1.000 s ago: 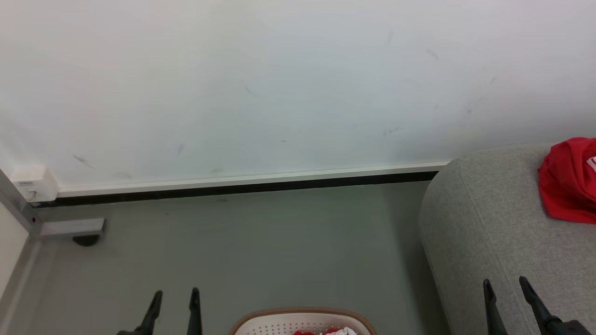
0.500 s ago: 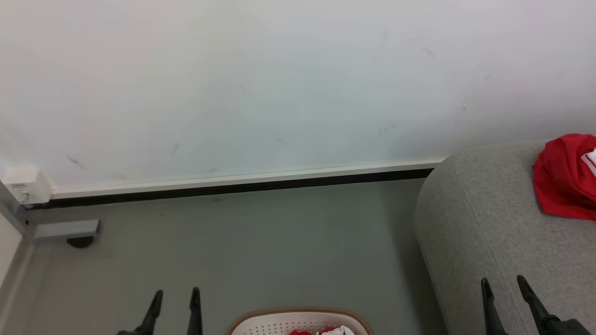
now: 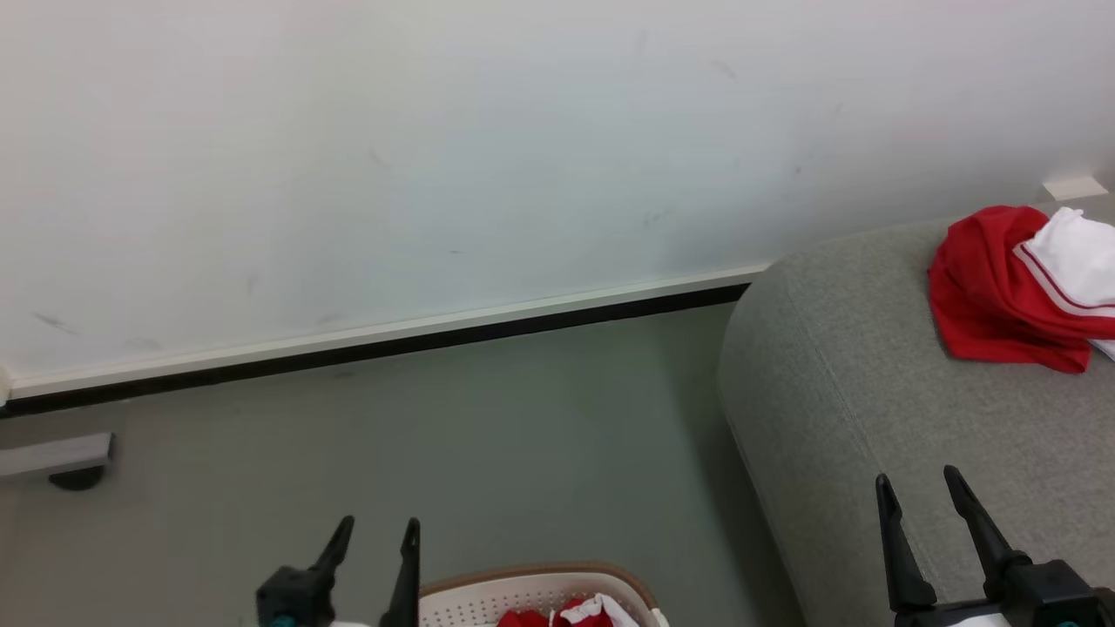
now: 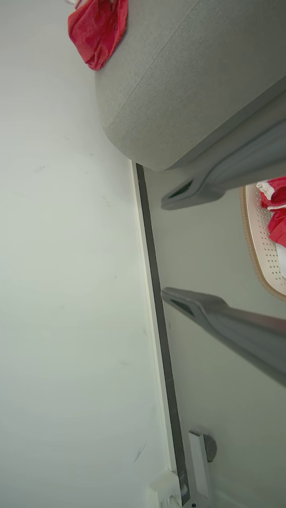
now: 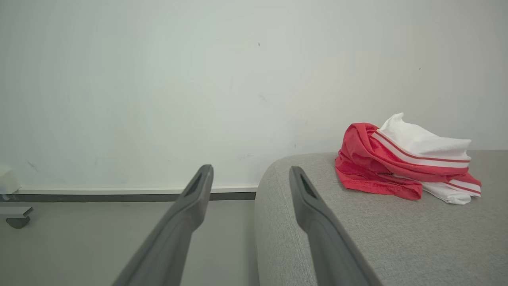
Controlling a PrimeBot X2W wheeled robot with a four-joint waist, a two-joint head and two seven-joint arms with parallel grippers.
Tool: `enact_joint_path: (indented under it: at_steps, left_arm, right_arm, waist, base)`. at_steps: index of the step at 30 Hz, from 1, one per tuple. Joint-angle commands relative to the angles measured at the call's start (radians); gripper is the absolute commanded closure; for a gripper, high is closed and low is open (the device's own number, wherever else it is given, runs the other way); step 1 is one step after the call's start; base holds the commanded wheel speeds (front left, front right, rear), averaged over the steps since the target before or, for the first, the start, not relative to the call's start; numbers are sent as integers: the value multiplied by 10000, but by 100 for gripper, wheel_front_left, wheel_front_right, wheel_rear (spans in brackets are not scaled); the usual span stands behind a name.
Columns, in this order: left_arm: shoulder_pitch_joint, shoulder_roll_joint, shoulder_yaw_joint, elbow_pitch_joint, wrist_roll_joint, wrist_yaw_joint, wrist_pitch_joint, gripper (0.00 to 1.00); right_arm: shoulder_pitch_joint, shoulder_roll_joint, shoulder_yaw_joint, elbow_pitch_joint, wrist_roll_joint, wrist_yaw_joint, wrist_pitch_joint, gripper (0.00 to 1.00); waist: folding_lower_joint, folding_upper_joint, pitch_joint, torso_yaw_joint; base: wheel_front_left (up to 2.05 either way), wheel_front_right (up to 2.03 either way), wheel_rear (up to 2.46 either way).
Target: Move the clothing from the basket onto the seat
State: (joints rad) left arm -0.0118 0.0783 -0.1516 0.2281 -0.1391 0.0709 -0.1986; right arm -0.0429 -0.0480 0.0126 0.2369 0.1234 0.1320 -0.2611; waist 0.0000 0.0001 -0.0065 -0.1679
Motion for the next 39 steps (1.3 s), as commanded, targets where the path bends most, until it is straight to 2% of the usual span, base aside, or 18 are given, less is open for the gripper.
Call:
enact_joint_path:
  at_steps: [1,10,13,21,22,30,33,39]
  left_arm:
    - [-261,81,-195,128,147,-84,408,0]
    - [-1452,124,-840,946,111,-522,2863,0]
    - [-1751,50,-1009,1272,-22,-683,3214,0]
    - [-3179,-54,-1825,3674,505,-716,4205,0]
    - [-3623,-104,-2030,4209,638,-642,4381,0]
    - [-5093,-169,-2330,5977,876,-303,4329,0]
    - [-5665,-187,-2396,6526,820,-409,4134,0]
    - [-6867,-51,-2472,7351,1003,-248,3887,0]
  right_arm:
    - [-184,-13,81,-119,49,-25,-27,0]
    - [-848,-16,384,-645,319,-25,-27,0]
    - [-972,-14,381,-719,407,-25,-27,0]
    - [-1751,-10,645,-1143,813,-25,-28,0]
    - [-2018,-7,698,-1318,928,-25,-28,0]
    - [-2737,-8,709,-1871,1197,-25,-28,0]
    - [-2983,-10,632,-2152,1259,-25,-28,0]
    - [-3428,-8,438,-2645,1466,-25,-28,0]
  waist:
    - [0,-1,242,-351]
    - [0,-1,1647,-1246]
    - [0,-1,1943,-1370]
    - [0,-1,3642,-1775]
    - [0,-1,4206,-1851]
    - [0,-1,5977,-1926]
    - [0,-1,6653,-1909]
    - [0,-1,8052,-1823]
  base:
    - [0,0,0]
    - [0,0,0]
    - [0,0,0]
    - [0,0,0]
    - [0,0,0]
    - [0,0,0]
    - [0,0,0]
    - [0,0,0]
